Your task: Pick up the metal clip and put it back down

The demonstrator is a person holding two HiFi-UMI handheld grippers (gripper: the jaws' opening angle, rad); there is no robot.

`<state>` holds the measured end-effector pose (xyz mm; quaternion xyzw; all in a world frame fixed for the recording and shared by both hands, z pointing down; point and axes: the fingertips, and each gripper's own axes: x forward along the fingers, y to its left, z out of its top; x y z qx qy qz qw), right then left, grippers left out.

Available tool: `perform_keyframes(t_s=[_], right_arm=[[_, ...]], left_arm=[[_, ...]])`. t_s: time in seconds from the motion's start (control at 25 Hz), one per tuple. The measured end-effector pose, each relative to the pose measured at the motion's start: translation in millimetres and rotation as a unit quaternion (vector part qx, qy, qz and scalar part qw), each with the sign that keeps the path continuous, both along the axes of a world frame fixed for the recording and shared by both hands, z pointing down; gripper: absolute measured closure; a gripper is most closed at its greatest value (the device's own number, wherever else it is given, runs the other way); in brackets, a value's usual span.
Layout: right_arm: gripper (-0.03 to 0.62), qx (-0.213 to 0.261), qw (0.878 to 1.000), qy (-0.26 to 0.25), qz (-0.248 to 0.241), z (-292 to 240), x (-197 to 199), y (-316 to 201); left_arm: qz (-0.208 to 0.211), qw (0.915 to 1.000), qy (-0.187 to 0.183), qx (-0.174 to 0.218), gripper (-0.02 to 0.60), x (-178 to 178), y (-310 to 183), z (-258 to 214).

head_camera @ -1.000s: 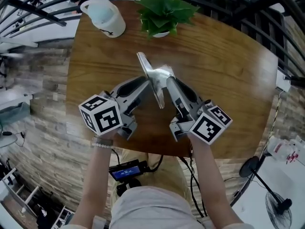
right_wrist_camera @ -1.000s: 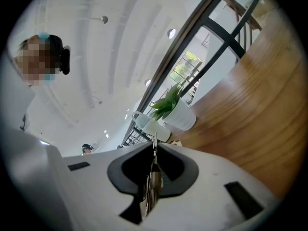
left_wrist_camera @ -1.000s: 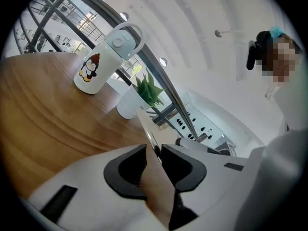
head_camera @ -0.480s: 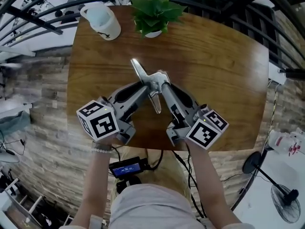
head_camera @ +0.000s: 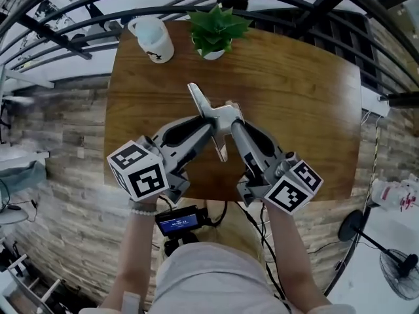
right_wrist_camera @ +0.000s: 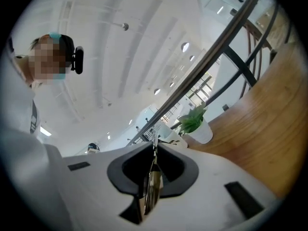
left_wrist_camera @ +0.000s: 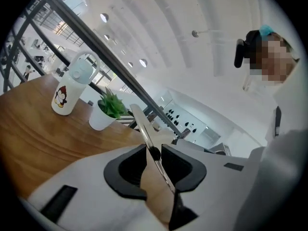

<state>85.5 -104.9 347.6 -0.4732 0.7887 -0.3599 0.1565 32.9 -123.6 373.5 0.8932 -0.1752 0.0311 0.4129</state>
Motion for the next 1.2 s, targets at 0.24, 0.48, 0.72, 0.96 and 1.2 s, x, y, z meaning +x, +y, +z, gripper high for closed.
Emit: perform_keyframes(t_s=[0.24,0.48,0.72,0.96,1.2], right_arm=[[0.563,0.041,0.999,0.023,0.000,-46,-11,13],[0.563,0.075,0.997,0.026,0.002,-84,-16,23],[0.563,0.100,0.994,0.033,0.008,-113,-21,37],[0.563,0.128,0.991,0.023,0.014,-141,-22,48],[0.563,0.159,0.986,0.046,0.013,-161,-27,58]], left_arm=[[0.011,0.9982,-0.008,0.058,0.482,-10,11,-47],[0.016,0.9941,0.003,0.107,0.482,-14,19,-88],[0.029,0.9886,0.008,0.148,0.482,-18,30,-119],[0.034,0.9796,0.002,0.198,0.482,-20,40,-152],[0.033,0.9749,0.008,0.220,0.482,-25,49,-171]])
